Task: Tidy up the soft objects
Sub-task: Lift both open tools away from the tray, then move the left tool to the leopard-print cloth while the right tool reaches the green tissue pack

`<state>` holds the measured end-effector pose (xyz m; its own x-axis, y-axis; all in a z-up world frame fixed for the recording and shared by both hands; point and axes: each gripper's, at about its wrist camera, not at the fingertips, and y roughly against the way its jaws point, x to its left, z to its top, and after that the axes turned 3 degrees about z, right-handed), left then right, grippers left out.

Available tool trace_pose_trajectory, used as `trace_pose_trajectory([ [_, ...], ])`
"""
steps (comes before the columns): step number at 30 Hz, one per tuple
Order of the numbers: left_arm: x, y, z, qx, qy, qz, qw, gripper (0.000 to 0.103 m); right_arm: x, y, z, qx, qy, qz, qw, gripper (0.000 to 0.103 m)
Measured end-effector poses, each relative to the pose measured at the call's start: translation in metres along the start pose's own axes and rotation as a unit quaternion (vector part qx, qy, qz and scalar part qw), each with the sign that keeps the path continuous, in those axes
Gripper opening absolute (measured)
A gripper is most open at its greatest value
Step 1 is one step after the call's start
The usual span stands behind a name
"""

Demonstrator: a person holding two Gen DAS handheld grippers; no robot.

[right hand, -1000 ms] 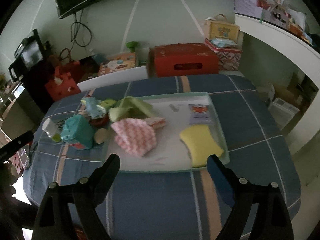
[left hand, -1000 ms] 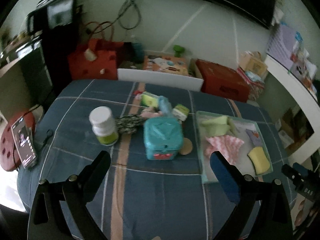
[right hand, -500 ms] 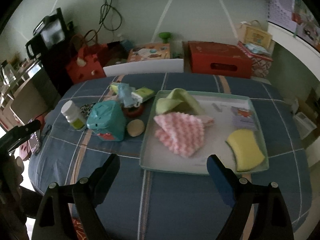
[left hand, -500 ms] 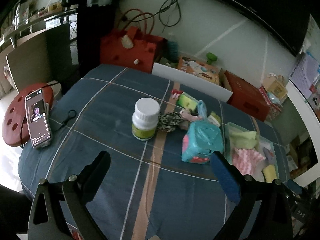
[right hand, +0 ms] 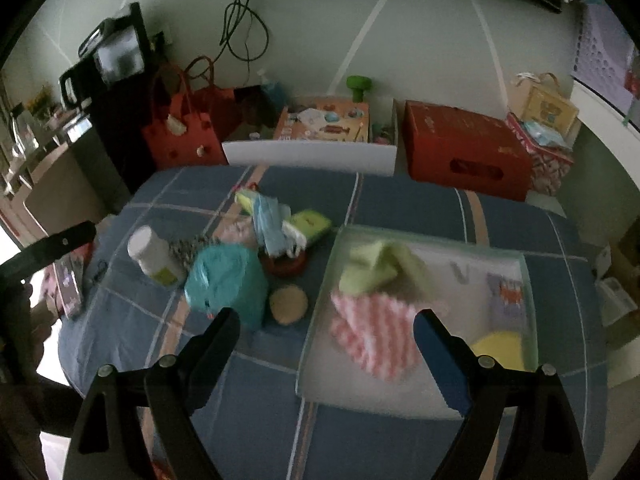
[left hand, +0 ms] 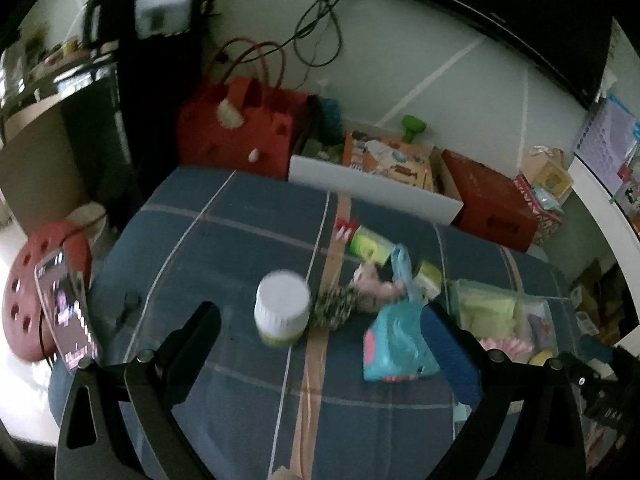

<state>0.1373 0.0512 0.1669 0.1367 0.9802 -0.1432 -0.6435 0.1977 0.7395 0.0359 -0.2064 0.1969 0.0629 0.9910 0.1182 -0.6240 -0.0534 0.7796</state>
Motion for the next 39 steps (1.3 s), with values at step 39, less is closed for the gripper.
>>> trace_pose_trajectory([
  [39,-0.053,-0.196,0.045,0.298,-0.152,0.016,0.9422,0.082,-0.004,-0.226,0.111,0.201,-0.074,0.064,0.975,0.084],
])
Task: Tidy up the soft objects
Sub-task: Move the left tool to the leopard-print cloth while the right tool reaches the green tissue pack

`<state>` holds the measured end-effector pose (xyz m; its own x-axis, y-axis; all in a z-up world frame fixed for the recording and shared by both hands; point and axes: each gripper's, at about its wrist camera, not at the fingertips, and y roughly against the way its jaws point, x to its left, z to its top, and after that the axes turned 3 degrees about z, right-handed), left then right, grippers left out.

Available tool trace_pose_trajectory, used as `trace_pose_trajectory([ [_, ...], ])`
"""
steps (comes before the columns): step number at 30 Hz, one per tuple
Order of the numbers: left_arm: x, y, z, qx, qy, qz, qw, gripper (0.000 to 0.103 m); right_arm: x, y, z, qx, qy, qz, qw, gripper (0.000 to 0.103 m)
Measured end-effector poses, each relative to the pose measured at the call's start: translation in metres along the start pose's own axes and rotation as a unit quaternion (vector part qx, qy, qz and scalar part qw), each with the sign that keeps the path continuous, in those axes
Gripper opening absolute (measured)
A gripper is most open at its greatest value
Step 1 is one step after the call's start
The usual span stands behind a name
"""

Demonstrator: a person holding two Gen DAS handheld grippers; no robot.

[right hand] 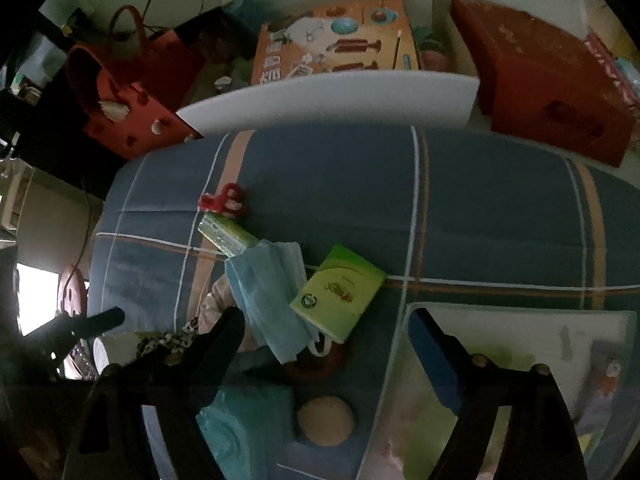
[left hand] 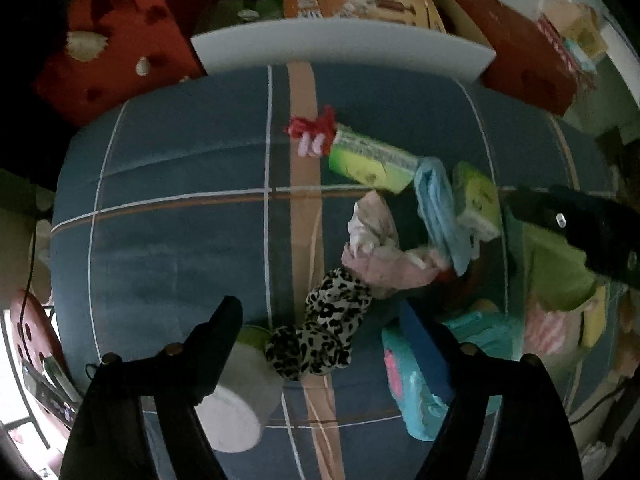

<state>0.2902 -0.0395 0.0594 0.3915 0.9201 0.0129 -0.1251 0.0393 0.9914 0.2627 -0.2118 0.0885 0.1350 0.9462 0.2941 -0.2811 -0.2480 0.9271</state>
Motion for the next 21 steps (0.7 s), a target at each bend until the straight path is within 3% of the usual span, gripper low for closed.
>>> trace_pose_trajectory([
  [6,-0.010,-0.015,-0.001,0.026,-0.038,0.001,0.9989,0.079,-0.002,-0.026,0.004,0.022,-0.009,0.004,1.000,0.078],
  [9,-0.010,-0.024,-0.001,0.040,-0.041,-0.004,0.9984,0.065,-0.005,-0.037,0.005,0.027,-0.015,0.003,1.000,0.073],
  [11,-0.010,-0.029,0.000,0.045,-0.041,-0.006,0.9981,0.063,-0.005,-0.041,0.005,0.031,-0.016,0.005,0.999,0.069],
  [16,-0.009,-0.040,0.000,0.054,-0.042,-0.016,0.9976,0.051,-0.008,-0.054,0.006,0.044,-0.024,0.000,0.999,0.068],
  [21,-0.007,-0.046,0.003,0.051,-0.038,-0.027,0.9976,0.048,-0.013,-0.060,0.007,0.048,-0.034,-0.004,0.998,0.068],
])
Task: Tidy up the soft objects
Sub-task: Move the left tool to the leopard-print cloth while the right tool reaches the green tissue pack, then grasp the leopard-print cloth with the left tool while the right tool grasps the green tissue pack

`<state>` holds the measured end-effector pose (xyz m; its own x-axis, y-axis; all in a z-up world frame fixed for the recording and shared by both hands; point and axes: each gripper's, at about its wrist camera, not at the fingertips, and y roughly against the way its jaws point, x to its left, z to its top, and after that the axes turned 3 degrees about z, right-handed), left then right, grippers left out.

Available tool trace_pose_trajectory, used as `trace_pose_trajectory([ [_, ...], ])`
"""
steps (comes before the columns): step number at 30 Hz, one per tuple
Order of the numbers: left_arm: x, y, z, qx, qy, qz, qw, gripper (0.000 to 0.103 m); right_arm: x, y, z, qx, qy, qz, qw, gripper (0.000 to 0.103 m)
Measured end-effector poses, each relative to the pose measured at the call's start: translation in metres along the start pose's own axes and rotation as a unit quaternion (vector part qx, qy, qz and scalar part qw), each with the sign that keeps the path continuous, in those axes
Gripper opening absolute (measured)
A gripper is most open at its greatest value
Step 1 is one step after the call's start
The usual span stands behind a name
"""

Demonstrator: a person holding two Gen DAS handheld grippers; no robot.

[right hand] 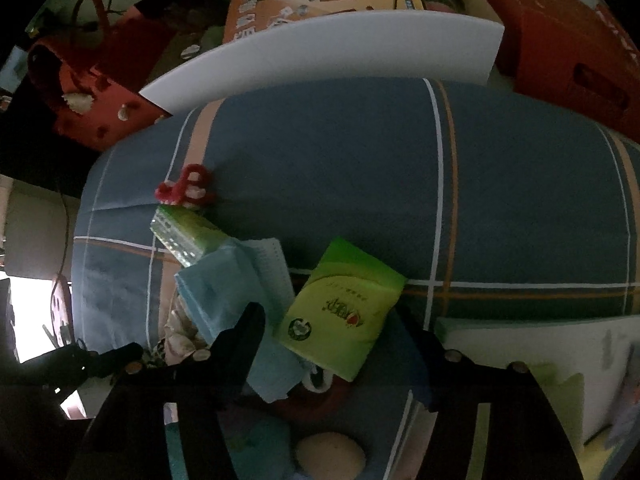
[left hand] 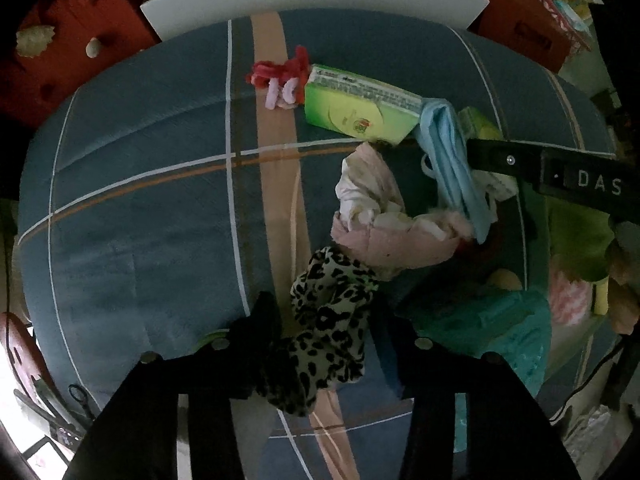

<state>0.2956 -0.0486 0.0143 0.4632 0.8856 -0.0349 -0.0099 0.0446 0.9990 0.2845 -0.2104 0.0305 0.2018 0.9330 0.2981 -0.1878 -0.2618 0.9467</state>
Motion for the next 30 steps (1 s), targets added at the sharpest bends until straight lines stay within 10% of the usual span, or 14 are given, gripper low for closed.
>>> trace_pose_trajectory([
  [30,0.003,0.053,-0.028,-0.066,0.044,-0.025,0.9965,0.022,-0.003,0.090,-0.037,-0.040,-0.015,0.037,0.998,0.060],
])
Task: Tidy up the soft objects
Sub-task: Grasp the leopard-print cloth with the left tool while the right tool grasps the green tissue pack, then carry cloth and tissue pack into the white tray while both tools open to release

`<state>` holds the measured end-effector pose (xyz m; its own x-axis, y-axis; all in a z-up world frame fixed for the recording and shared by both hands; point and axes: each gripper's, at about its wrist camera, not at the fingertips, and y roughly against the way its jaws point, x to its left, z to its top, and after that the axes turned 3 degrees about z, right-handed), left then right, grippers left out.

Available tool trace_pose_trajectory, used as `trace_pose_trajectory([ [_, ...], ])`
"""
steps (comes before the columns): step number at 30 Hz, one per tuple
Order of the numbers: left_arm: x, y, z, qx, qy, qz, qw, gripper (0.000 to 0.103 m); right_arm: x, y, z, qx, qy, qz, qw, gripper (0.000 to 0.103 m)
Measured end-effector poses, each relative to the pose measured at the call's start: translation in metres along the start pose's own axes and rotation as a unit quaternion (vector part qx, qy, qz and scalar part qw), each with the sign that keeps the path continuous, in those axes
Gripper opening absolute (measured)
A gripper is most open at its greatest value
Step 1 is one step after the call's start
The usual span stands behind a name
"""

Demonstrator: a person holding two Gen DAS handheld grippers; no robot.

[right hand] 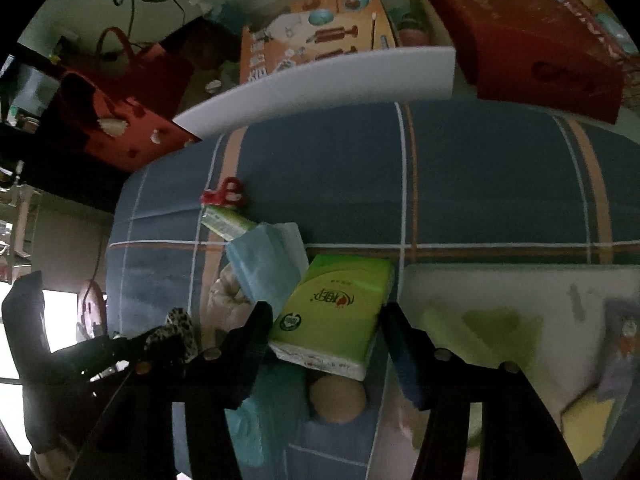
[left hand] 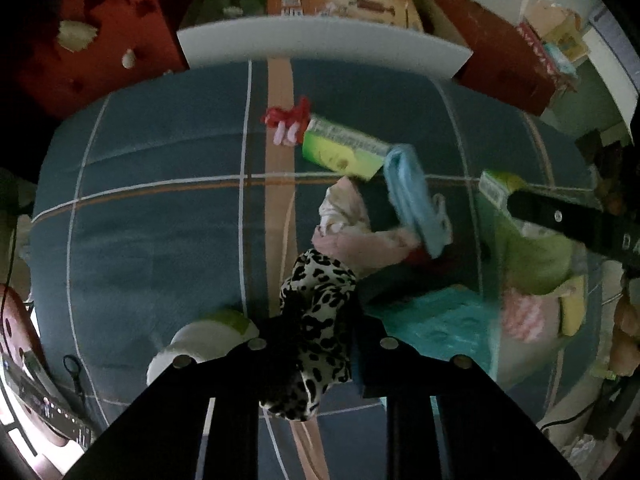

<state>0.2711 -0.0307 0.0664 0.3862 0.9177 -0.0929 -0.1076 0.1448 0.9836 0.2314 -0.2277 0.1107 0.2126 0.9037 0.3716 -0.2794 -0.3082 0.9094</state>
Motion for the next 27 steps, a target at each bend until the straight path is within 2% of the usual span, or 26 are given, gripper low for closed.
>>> trace_pose_trajectory([
  [8,-0.025,0.053,-0.017,-0.040,0.004,-0.011,0.9992,0.022,-0.007,0.064,-0.032,-0.030,0.008,0.004,1.000,0.060],
  [15,-0.064,0.095,-0.034,-0.077,-0.005,-0.027,0.9966,0.022,-0.029,0.118,-0.063,-0.062,0.006,-0.009,0.998,0.060],
  [27,-0.151,0.111,-0.061,-0.104,-0.056,-0.050,0.9918,0.022,-0.094,0.171,-0.111,-0.091,-0.019,-0.039,0.995,0.060],
])
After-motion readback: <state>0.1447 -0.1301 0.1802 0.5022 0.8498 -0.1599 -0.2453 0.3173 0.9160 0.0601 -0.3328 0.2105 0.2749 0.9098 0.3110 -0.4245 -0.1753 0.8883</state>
